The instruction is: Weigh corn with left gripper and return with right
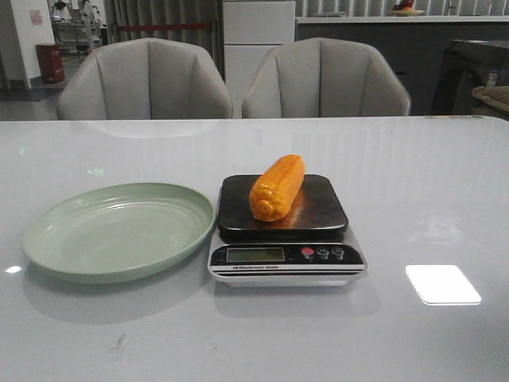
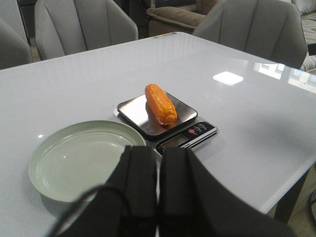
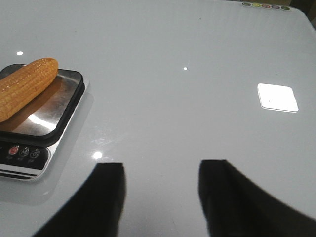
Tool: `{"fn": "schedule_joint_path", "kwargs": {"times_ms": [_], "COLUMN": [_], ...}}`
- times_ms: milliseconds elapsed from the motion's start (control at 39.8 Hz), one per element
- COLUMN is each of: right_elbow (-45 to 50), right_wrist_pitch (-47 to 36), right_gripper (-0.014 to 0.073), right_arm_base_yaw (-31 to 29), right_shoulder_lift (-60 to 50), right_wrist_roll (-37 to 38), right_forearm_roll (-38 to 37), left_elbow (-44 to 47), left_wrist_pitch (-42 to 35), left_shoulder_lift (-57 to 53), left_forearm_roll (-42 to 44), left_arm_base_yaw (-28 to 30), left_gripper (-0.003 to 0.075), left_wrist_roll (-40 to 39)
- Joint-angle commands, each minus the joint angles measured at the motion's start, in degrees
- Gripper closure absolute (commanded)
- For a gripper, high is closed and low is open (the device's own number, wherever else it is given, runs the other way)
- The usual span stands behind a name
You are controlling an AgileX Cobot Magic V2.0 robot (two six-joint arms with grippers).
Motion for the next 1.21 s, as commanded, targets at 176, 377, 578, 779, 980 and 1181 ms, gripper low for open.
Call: {"fn": "schedule_joint_path", "kwargs": {"times_ms": [176,377,578,779,980,1181], "right_elbow": [-10.8,-20.8,-31.3,-45.4,-59.7,-71.8], "right_wrist_pitch": [3.5,9.0,10.8,16.8,26.0,35.8], "right_gripper": [-0.0011,-0.0009,0.0008,0.0008,0.0008,0.0008], "right_arm_base_yaw": [6.7,13.3,17.5,18.7,18.8,21.7], "right_shoulder_lift": [8.5,19.9,34.2,48.6,61.0,71.2], "right_wrist_roll": [-0.2,0.0,0.9,6.7,14.8,28.7], "right_forearm_roll": [2.7,12.7,19.2,19.2,16.4,4.7], "left_elbow": [-1.6,-1.6,-1.6,-1.6,-1.6,-1.6], "left_wrist_pitch": [-5.0,-5.0,-4.9,-4.8,-4.8,-4.8], "left_shoulder_lift": [0.5,0.5,0.5,0.5,0.5,0.5], "left_forearm_roll": [-0.3,-0.3,-0.3,-0.4,-0.4,-0.4], "left_arm_base_yaw": [-0.3,-0.3,-0.3,-0.3,-0.3,-0.3], "left_gripper": [0.0607,0.0607,0.0607,0.0607,0.0607,0.0607], "left_wrist_roll": [0.0,0.0,0.0,0.0,0.0,0.0]}}
